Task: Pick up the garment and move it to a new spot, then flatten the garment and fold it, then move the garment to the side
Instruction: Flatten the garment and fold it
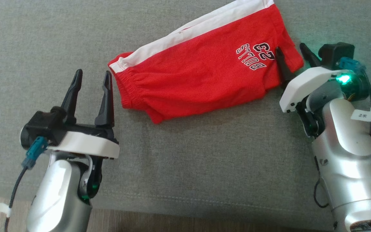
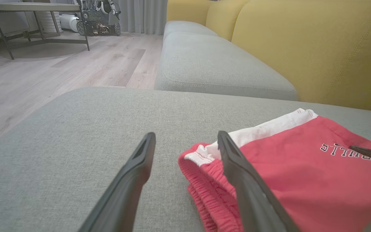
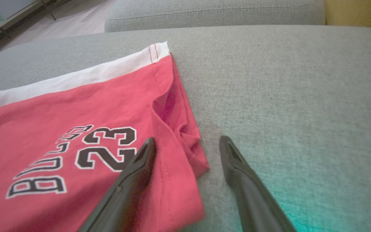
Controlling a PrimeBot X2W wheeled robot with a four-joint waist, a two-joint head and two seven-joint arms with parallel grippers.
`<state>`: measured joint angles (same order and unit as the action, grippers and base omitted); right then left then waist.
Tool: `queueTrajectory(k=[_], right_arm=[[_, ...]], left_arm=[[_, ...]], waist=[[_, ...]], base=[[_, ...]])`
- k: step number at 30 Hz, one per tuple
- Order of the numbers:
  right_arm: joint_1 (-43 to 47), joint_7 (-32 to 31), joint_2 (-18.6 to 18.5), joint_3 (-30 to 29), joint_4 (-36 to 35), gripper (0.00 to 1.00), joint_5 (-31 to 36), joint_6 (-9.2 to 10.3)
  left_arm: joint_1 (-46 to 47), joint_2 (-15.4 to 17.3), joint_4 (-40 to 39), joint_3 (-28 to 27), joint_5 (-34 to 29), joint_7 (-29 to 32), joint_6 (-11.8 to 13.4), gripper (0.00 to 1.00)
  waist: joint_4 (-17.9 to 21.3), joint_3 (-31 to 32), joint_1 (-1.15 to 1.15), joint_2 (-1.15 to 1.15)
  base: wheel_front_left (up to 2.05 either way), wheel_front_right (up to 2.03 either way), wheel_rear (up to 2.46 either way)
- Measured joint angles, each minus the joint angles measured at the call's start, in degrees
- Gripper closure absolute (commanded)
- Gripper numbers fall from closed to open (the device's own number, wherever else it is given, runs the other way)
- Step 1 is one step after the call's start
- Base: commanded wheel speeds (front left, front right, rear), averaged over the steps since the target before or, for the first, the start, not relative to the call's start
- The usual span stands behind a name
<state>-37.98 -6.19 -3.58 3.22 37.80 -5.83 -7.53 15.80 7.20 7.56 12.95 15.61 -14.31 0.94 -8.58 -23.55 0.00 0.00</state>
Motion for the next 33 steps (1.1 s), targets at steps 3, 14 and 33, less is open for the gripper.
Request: queueTrajectory(k=[3,14,33], right_arm=[[-0.12,-0.04,-0.07,1.08,0.75,1.00,-0.91,0.00],[8.16,6.58,0.08,2.49,-2.33,1.00,-5.95,0.00],[26.69,8.14,0.78,-3.83,-13.47,1.00,-11.72,0.00]], left_arm=[[0.03,0.00,0.10,-0.64,-0.41,0.00,-0.01,0.00],[-0.62,0.00,0.19,-1.86,-0.83,0.00,-0.21,0.00],[-4.77,0.33,0.42,-2.18,-0.81,0.10,0.08,0.00]], waist=[[0.45,0.24,0.00,0.00],[2.49,2.86,0.00,0.00],[5.52,7.67,0.00,0.00]], base=[[0.00,0.00,0.00],[0.00,0.00,0.00],[0.00,0.00,0.00]])
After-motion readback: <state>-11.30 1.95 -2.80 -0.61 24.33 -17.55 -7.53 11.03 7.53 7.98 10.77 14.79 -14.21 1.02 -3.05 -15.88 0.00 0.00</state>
